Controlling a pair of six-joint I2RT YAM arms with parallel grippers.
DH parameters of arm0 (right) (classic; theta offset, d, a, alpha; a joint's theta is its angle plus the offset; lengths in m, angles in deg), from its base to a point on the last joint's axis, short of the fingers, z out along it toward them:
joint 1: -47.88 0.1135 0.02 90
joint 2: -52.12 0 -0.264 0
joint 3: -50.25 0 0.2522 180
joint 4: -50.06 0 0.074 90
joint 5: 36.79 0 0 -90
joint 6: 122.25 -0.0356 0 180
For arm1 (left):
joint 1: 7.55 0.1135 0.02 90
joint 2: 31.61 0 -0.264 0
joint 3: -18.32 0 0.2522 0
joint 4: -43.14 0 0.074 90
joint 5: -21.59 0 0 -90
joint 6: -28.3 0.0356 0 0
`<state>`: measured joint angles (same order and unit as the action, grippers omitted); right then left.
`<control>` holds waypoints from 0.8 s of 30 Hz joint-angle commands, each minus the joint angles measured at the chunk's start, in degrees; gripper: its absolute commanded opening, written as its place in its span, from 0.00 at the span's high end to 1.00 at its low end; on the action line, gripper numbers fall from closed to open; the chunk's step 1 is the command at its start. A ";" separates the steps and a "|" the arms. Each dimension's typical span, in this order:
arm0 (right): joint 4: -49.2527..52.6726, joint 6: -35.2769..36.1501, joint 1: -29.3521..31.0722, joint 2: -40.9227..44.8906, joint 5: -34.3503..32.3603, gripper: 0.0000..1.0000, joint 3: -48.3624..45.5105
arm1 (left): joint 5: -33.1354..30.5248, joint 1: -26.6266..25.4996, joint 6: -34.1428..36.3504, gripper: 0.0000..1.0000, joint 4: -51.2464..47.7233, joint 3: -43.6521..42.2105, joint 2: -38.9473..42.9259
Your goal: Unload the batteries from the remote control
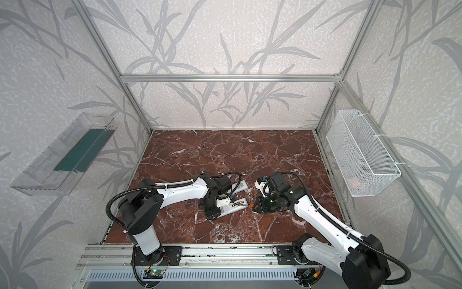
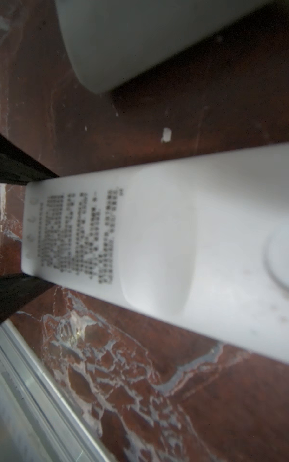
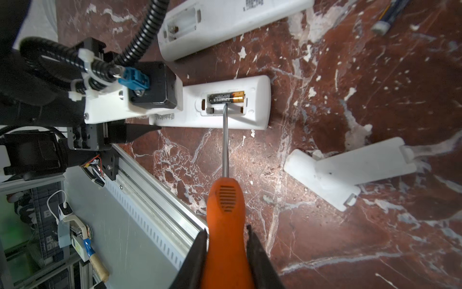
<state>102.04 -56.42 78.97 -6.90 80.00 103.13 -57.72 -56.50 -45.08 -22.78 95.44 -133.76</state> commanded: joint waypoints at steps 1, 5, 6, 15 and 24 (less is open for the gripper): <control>-5.56 -2.49 0.36 2.59 -3.02 1.00 -2.24 | 8.75 0.06 1.15 0.84 -2.81 2.82 -0.80; -4.68 -1.89 0.34 5.26 -5.58 1.00 -2.97 | 11.32 0.73 1.79 0.84 -3.89 3.26 -1.90; -4.66 -1.59 0.34 5.77 -5.86 1.00 -3.28 | 12.76 0.94 1.83 0.84 -3.96 3.40 -2.16; -2.25 -0.06 0.29 6.91 -6.57 1.00 -1.08 | 12.11 1.62 1.40 0.83 -4.00 3.62 -4.06; -3.61 0.70 0.33 6.44 -5.81 1.00 0.53 | 13.12 1.84 1.48 0.83 -3.74 3.62 -5.03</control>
<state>100.97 -56.61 79.28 -0.87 75.15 101.51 -47.62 -54.29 -45.80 -25.05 98.48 -137.26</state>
